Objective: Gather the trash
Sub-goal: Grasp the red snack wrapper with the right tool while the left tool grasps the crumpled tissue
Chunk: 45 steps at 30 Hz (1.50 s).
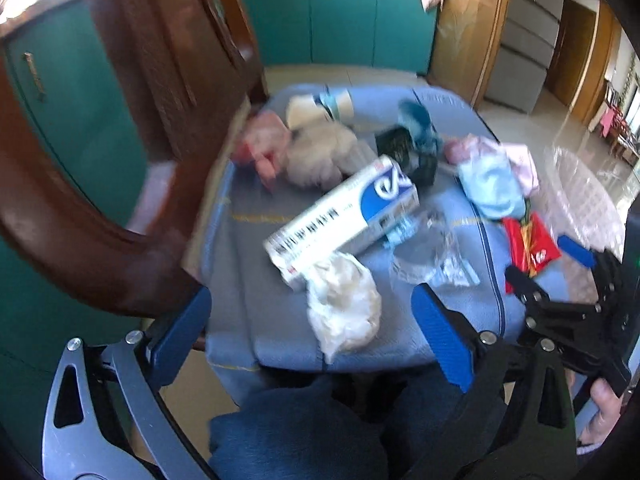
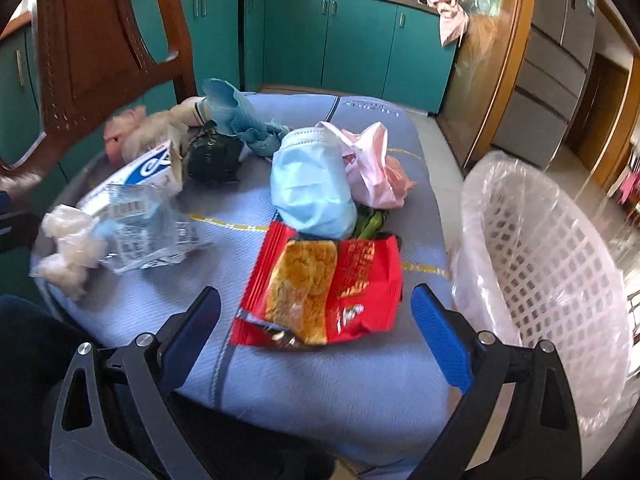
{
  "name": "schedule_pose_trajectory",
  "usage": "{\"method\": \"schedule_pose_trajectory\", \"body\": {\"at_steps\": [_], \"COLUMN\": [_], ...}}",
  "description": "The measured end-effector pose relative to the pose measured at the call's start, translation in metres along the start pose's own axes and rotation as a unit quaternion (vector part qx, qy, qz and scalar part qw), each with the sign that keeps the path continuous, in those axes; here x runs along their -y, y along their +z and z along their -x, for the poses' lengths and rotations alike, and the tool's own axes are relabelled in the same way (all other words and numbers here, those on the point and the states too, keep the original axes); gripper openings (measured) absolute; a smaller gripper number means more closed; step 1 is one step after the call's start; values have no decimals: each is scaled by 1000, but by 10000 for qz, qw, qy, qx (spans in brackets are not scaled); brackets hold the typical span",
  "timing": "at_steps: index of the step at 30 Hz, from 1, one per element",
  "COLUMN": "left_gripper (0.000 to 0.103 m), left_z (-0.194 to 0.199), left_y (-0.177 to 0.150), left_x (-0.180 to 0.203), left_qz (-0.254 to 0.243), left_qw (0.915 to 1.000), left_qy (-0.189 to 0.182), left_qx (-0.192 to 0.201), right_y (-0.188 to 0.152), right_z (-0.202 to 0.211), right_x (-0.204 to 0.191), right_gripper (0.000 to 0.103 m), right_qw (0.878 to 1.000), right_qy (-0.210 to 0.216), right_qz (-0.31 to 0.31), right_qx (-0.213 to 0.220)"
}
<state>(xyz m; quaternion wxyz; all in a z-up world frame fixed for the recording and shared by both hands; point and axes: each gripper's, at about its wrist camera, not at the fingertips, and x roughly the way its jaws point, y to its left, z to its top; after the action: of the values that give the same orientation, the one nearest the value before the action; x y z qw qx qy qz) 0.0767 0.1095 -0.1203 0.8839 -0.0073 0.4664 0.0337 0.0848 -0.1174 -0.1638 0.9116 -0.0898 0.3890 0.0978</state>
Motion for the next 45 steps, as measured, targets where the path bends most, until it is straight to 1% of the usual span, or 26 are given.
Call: {"method": "schedule_pose_trajectory", "body": {"at_steps": [2,5,6,7,8,10,11,12,13,14,15,16,18,19,21,22,24,26,27,28,29,30,33,36,38,45], "left_gripper": [100,100,97,88,82,63,58,50,46,45,43,42,40,39,38,38,38,38,38,38,38,38,38,38,38,38], "left_z": [-12,-27,-32,-36,-39,-46,-50,-53,-56,-58,-57,-56,-55,-54,-49,-47,-39,-35,-30,-26,-22,-19,-8,-4,-2,21], "left_y": [0,-1,-2,-3,-2,-3,-3,-4,-4,-4,-4,-4,-5,-5,-5,-5,-5,-5,-4,-3,-2,1,6,7,4,11], "left_x": [2,1,0,0,-1,-4,-6,-8,-9,-9,-7,-6,-4,-3,-4,-4,-7,-6,-7,-7,-7,-7,-5,-4,-7,-5], "left_qz": [68,219,258,301,336,479,554,633,687,695,663,628,562,552,587,605,629,627,631,635,641,640,568,547,601,479], "left_qw": [9996,9979,9972,9964,9958,9936,9922,9904,9888,9886,9893,9901,9913,9916,9919,9923,9930,9934,9935,9936,9936,9936,9941,9942,9934,9927], "left_qy": [-128,-309,-329,-393,-458,-568,-613,-708,-801,-818,-808,-788,-743,-745,-784,-793,-809,-846,-866,-879,-895,-914,-922,-928,-976,-930], "left_qx": [-255,-524,-617,-686,-718,-850,-934,-1007,-1056,-1053,-1013,-981,-928,-898,-807,-729,-584,-455,-394,-307,-239,-196,17,44,84,607], "right_y": [2,4,4,4,3,3,3,3,3,2,2,2,3,3,4,5,5,4,4,5,5,6,7,4,4,12], "right_z": [-5,-14,-19,-23,-26,-28,-27,-26,-26,-24,-23,-22,-22,-20,-16,-14,-9,-3,0,5,8,12,21,17,16,46], "right_x": [-1,0,2,2,4,2,1,0,-1,-2,-3,-4,-6,-8,-6,-4,0,3,4,6,7,9,15,16,15,22], "right_gripper": [95,95,95,95,95,95,95,95,95,92,85,81,71,67,56,55,50,49,46,44,37,34,34,34,31,29], "right_qw": [10000,9999,9999,9999,9999,9997,9997,9997,9997,9997,9996,9994,9991,9990,9990,9989,9985,9984,9983,9981,9980,9978,9973,9980,9974,9951], "right_qy": [-52,-91,-94,-92,-69,-102,-64,-12,29,63,85,116,143,167,229,299,493,514,520,548,561,569,598,535,631,653], "right_qz": [75,105,105,104,94,189,229,234,233,252,284,334,391,415,384,347,208,135,115,85,60,27,-67,-36,-122,-180], "right_qx": [-9,-59,-81,-94,-120,-90,-68,-63,-50,8,39,38,42,72,96,88,145,197,233,275,300,328,410,347,324,715]}}
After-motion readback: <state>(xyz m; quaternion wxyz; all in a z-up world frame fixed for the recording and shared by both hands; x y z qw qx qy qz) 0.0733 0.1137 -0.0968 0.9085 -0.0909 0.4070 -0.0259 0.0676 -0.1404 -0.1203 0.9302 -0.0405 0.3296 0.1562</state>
